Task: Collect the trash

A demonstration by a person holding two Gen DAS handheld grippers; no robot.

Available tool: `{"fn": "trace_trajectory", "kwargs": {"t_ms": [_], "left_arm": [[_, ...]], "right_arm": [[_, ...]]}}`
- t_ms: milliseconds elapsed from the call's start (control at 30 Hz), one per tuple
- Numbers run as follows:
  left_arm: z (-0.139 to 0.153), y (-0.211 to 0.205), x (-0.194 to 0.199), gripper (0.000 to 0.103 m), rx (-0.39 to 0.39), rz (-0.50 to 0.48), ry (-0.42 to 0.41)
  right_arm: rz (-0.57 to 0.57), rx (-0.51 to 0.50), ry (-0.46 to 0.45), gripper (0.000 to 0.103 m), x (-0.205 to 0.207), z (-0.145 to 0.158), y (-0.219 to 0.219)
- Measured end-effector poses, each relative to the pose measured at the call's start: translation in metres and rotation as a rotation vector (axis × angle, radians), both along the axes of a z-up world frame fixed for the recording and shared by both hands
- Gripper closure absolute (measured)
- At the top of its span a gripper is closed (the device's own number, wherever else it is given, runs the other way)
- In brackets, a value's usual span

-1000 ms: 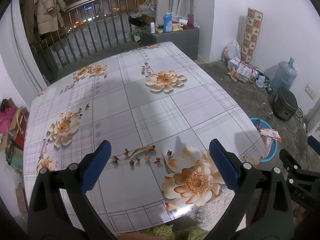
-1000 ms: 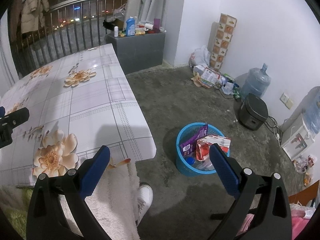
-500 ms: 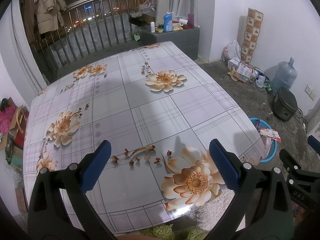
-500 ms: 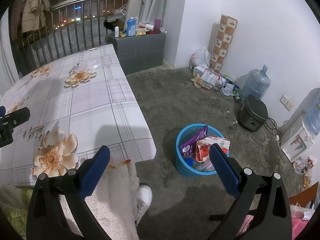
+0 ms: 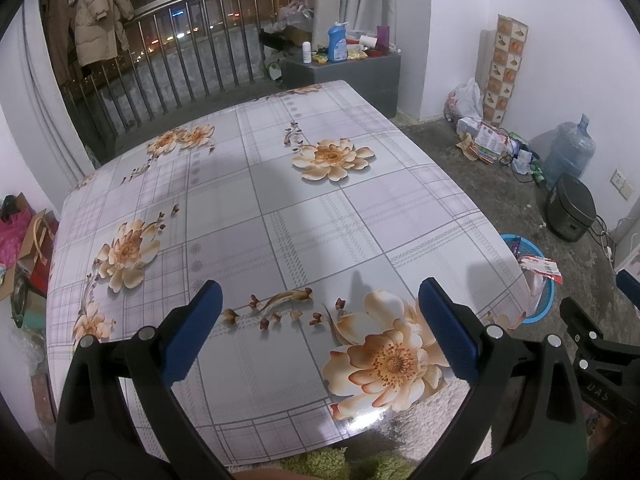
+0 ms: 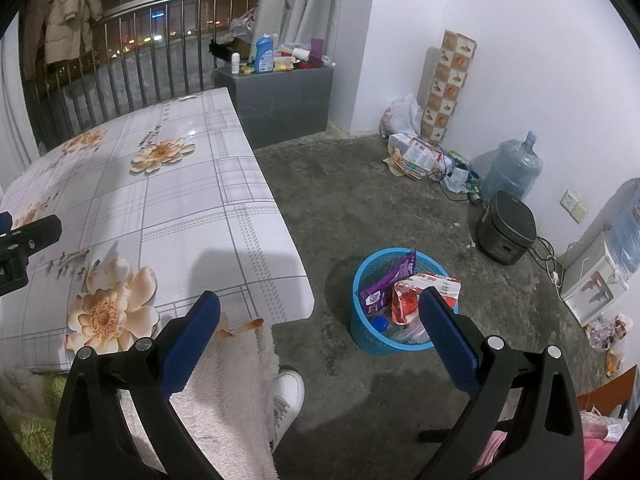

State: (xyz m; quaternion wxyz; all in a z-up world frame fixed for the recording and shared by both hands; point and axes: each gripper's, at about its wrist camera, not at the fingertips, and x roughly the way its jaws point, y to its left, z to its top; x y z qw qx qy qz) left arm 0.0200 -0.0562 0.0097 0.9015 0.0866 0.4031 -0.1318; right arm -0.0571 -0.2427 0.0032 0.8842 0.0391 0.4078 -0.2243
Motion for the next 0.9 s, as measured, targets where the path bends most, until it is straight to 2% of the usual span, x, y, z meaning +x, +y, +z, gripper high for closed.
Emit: {"fn": "trace_trajectory", "kwargs": {"t_ms": [900], "left_arm": [[-0.0044, 0.0025, -0.0001, 0.009, 0.002, 0.003, 0.007]], "right_arm": [[-0.001, -0.002, 0.001, 0.006, 0.0009, -0.0001, 0.0015]]}}
